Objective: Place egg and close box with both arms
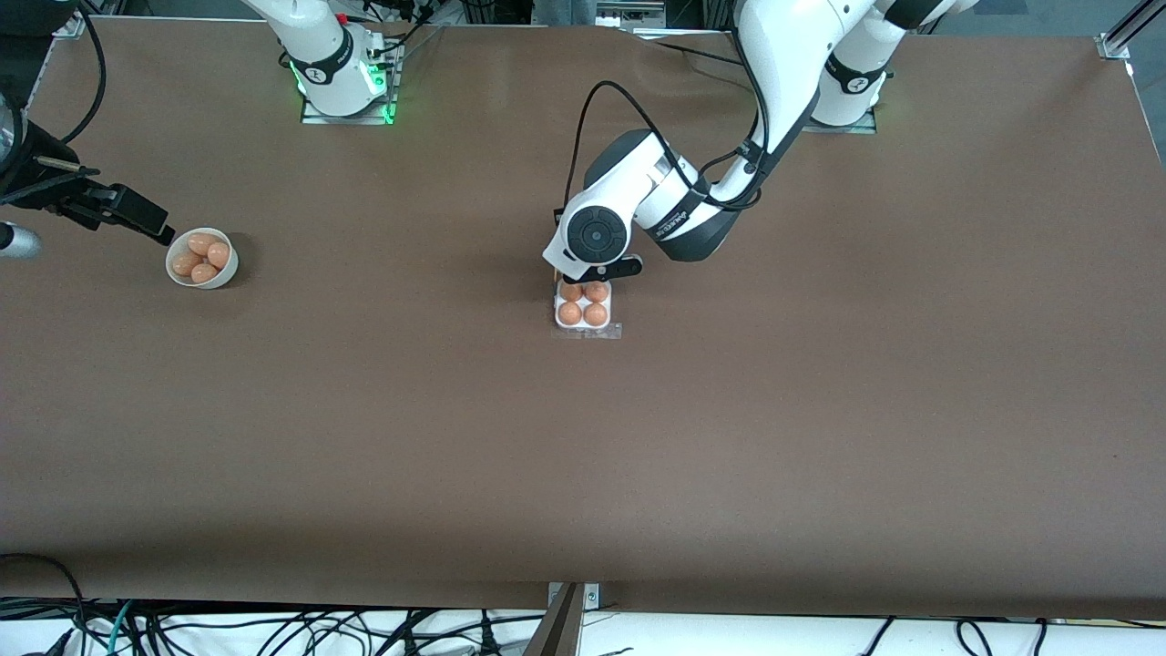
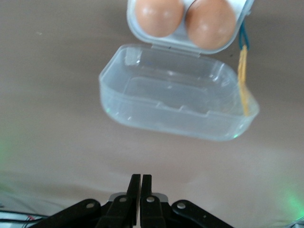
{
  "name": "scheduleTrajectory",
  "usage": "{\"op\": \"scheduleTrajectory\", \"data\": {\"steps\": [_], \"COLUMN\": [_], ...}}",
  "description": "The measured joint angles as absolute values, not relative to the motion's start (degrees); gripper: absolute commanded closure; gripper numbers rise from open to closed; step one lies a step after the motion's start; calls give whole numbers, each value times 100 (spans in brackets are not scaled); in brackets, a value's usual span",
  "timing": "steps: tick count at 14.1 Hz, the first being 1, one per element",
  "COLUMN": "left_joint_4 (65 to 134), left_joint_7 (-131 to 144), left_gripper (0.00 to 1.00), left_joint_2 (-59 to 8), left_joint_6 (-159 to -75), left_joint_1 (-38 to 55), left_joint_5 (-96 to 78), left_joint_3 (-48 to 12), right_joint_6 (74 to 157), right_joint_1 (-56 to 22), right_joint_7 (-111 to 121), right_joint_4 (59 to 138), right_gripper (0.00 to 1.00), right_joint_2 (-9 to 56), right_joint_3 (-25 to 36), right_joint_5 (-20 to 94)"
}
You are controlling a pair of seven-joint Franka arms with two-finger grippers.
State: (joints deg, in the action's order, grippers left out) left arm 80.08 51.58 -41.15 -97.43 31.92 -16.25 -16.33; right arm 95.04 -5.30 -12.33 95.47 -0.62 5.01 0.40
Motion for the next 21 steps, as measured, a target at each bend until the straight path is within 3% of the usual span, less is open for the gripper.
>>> {"op": "scheduleTrajectory", "data": {"steps": [13,15,17,18,19,21], "left_joint_4": [7880,7803,7727,7678,7611,7346], "left_joint_7": [5168,5168,5168,5168,5167,5162], "left_gripper": [92,76,27,10,0,0], "left_joint_2": [-4247,-4247,-4237,-4209,-4158,-3982], "left_joint_6": [-10753,-10754,-10752,-10749,-10743,-10607], "left_joint_1": [3190,3185,3180,3181,3179,3156], "left_joint_5": [-1591,-1433,-1289,-1197,-1071,-725], "left_joint_3": [-1221,-1132,-1058,-973,-852,-593], "right_joint_6": [9504,9504,9504,9504,9504,9504], "right_joint_1": [-530,-530,-530,-530,-530,-530], "right_joint_7": [-1233,-1233,-1233,-1233,-1233,-1233], "right_joint_4": [9547,9547,9547,9547,9547,9546], "right_gripper": [0,0,0,0,0,0], "right_joint_2": [-58,-58,-58,-58,-58,-58], "right_joint_3": [500,500,500,501,501,500], "right_joint_5": [32,31,31,31,30,30]}}
